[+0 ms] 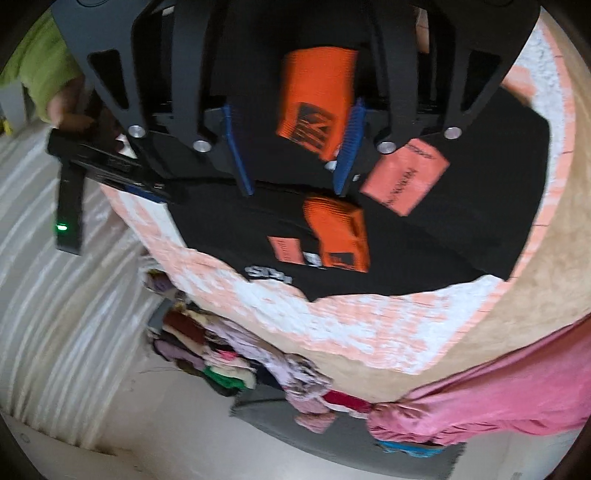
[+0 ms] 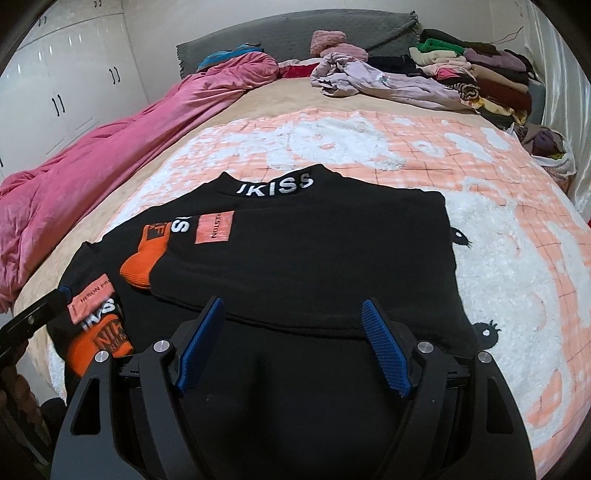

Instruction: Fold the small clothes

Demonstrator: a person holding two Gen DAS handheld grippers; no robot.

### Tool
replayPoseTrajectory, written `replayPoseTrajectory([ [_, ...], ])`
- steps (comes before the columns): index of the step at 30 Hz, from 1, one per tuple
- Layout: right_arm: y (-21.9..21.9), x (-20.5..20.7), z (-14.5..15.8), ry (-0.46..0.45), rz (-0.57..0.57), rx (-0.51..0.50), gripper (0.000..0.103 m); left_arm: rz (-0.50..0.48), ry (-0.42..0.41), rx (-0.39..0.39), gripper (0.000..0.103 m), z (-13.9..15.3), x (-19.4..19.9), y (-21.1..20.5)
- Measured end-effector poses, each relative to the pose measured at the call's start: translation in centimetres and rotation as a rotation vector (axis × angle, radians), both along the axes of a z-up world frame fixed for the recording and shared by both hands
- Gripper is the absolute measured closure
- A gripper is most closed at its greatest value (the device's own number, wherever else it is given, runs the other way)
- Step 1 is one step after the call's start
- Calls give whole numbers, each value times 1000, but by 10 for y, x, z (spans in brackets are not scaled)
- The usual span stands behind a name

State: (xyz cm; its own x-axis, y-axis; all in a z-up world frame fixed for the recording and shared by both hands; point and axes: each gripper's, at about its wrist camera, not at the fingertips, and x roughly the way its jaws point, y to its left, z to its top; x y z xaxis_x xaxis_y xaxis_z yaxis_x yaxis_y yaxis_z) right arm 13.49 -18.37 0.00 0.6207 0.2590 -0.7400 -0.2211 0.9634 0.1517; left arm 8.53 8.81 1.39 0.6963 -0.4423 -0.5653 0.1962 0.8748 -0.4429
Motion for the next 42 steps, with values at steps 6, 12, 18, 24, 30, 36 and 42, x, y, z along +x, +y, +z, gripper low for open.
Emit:
replayPoseTrajectory([
  [6, 28, -4, -2, 14, 64, 20, 27, 95, -25, -33, 55, 14, -6, 28],
  [12, 88, -18, -10, 93, 252, 97, 27, 245, -14, 6, 55, 16, -10, 64],
  [18, 131, -27, -29, 180, 337, 105, 26, 301, -5, 7, 55, 15, -12, 84],
  [24, 160, -27, -29, 122, 365, 57, 79, 341, -1, -15, 38, 13, -13, 93],
  [30, 169, -25, -14, 60, 444, 87, 91, 363, -8, -8, 38, 16, -14, 96],
  [36, 149, -3, 36, -75, 413, 99, 91, 363, -6, -13, 37, 16, -13, 97],
  [42, 107, 34, 69, -169, 290, 18, 92, 342, 0, -21, 37, 13, -12, 94],
])
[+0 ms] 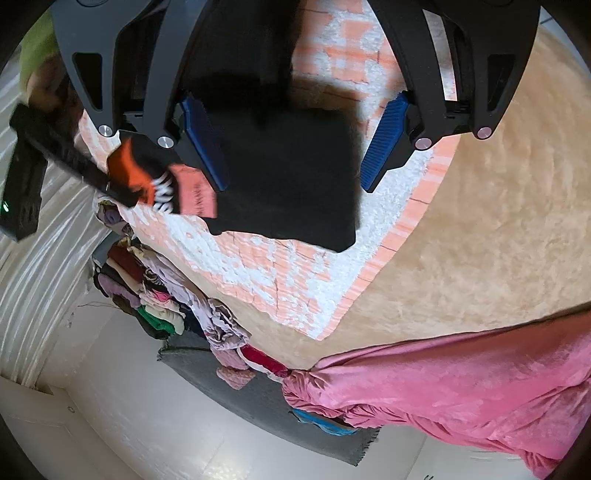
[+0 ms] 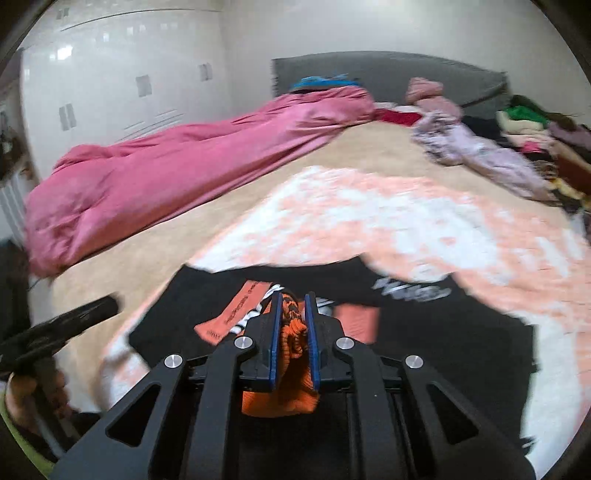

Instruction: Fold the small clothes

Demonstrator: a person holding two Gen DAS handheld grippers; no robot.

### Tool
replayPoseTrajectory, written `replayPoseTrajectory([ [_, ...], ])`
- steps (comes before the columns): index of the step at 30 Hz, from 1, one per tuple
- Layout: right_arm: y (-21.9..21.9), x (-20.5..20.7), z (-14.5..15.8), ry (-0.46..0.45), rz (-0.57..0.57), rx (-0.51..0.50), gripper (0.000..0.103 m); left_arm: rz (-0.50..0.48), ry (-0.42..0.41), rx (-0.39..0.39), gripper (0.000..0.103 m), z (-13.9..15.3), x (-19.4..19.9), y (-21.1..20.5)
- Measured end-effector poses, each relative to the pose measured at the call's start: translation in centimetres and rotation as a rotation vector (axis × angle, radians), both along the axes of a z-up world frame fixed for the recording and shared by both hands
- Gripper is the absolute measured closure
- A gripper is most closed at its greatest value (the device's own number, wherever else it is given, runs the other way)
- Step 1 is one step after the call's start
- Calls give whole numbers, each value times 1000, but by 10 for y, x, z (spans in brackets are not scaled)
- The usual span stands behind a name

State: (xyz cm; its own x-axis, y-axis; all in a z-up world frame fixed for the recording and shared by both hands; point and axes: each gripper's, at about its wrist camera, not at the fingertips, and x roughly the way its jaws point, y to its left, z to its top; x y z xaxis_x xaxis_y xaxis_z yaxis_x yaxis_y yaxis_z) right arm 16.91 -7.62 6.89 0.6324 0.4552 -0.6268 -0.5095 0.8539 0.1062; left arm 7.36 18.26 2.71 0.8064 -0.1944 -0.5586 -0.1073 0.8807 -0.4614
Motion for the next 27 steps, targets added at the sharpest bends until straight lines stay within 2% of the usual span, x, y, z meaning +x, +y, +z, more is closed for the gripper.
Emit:
replayPoseTrajectory([
  [9, -75, 30, -3, -47, -181, -102, 92, -27, 13, 21, 37, -4, 4, -13],
  [16, -119, 31, -17, -27, -274, -107, 92, -55, 29, 39, 37, -7, 8, -25],
  [27, -143, 33, -36, 8, -333, -120, 92, -109, 47, 78, 37, -11, 12, -48],
])
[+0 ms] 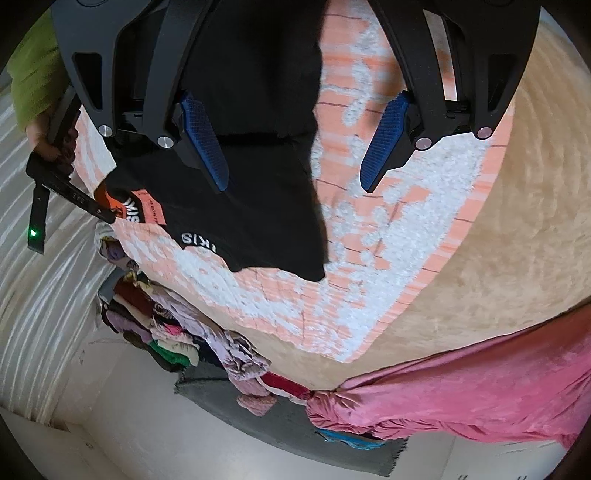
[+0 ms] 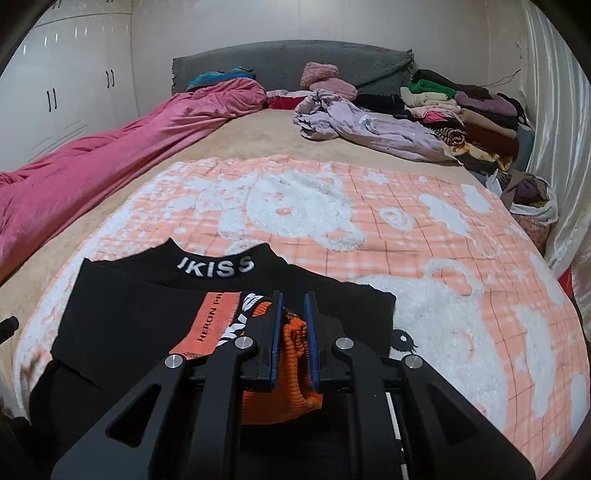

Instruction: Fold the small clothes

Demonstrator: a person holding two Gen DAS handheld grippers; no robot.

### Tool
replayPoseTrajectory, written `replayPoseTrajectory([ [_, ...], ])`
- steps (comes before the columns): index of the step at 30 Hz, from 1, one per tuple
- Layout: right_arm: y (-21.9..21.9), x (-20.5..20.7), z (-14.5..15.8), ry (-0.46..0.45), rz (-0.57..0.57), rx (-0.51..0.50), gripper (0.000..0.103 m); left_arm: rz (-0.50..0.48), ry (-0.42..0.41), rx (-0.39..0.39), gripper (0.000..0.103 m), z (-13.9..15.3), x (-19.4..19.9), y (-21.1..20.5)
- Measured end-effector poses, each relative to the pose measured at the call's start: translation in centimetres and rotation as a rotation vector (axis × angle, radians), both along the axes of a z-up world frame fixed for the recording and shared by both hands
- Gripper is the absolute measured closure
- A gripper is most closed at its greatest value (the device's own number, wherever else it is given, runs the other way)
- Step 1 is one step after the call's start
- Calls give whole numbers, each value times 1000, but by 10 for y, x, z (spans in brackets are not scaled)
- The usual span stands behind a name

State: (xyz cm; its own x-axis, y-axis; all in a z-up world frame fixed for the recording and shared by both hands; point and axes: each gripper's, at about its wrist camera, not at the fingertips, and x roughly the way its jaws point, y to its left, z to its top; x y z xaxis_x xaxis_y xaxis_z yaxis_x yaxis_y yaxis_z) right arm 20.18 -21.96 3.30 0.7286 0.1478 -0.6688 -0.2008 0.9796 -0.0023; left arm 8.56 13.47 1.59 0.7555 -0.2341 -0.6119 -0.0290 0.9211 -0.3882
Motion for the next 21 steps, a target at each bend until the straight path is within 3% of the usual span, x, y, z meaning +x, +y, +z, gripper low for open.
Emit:
replayPoseTrajectory([
  [8, -5, 3, -11, 15, -21, -21, 92, -46, 12, 42, 37, -5, 3, -22],
  [10, -8, 4, -13, 9, -40, -42, 103, -56, 8, 55, 37, -5, 3, -28],
  [12, -13, 6, -17, -6, -74, -89, 103, -71, 0, 60, 37, -2, 4, -33],
  [16, -36, 6, -20, 19, -104, -14, 103, -91, -10, 76, 37, 3, 8, -41],
  [17, -41, 4, -21, 32, -98, 13, 102, -96, -9, 79, 37, 3, 9, -43],
  [21, -54, -4, -29, 89, -75, 112, 76, -109, -4, 102, 37, 6, 22, -50],
])
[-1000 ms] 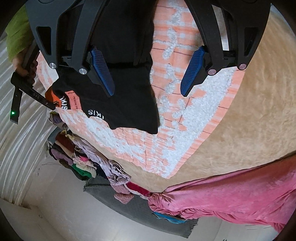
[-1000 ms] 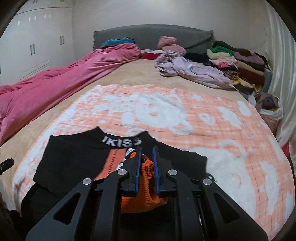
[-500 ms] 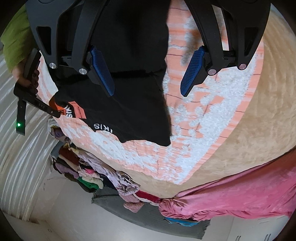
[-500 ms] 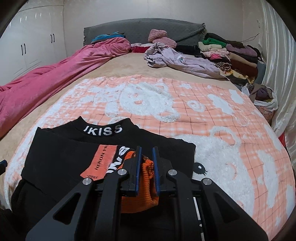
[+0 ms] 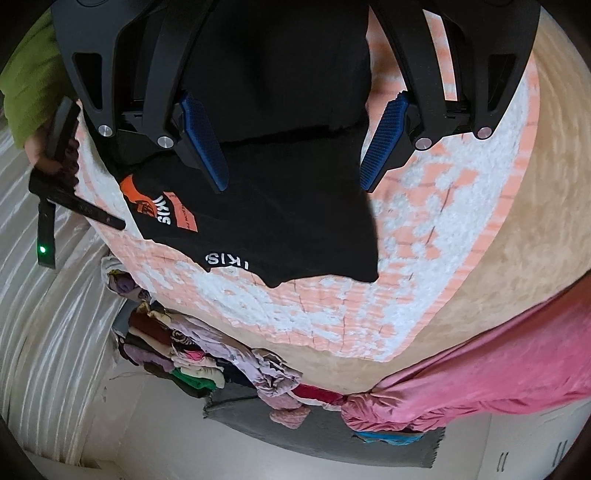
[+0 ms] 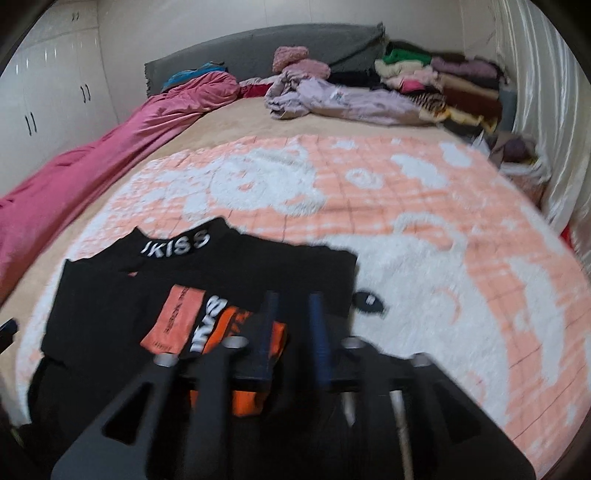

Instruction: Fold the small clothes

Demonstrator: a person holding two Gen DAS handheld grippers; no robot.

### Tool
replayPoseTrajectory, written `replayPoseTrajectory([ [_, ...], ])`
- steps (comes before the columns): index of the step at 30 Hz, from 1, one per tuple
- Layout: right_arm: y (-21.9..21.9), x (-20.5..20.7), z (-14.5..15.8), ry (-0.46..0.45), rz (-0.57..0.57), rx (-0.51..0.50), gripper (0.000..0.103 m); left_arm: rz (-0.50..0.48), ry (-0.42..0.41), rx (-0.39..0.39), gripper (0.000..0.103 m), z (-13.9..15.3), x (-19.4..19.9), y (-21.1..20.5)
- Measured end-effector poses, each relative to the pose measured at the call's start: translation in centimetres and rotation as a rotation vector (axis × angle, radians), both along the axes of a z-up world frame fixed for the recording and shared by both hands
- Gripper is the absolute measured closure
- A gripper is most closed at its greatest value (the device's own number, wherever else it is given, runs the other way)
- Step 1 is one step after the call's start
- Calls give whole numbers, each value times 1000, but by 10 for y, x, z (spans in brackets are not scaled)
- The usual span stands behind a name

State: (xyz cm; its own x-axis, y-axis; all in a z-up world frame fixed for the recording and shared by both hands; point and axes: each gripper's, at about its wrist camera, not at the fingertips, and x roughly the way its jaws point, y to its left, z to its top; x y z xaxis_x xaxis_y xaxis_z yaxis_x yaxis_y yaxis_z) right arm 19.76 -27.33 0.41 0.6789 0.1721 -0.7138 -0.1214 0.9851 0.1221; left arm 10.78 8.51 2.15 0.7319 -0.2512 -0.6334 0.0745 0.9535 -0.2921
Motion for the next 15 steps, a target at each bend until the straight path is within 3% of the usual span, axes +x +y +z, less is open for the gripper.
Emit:
replayPoseTrajectory([
  [5, 0, -2, -18, 75, 22, 94, 76, -12, 30, 37, 37, -1, 27, -15],
  [10, 12, 5, -38, 133, 33, 93, 67, -10, 33, 103, 37, -8, 54, -39],
  [11, 14, 6, -42, 138, 37, 98, 68, -7, 41, 107, 37, -11, 58, -42],
  [13, 21, 5, -45, 120, 47, 75, 84, 0, 52, 106, 32, -20, 64, -45],
  [15, 24, 3, -41, 95, 62, 71, 90, 6, 49, 105, 32, -29, 65, -45],
])
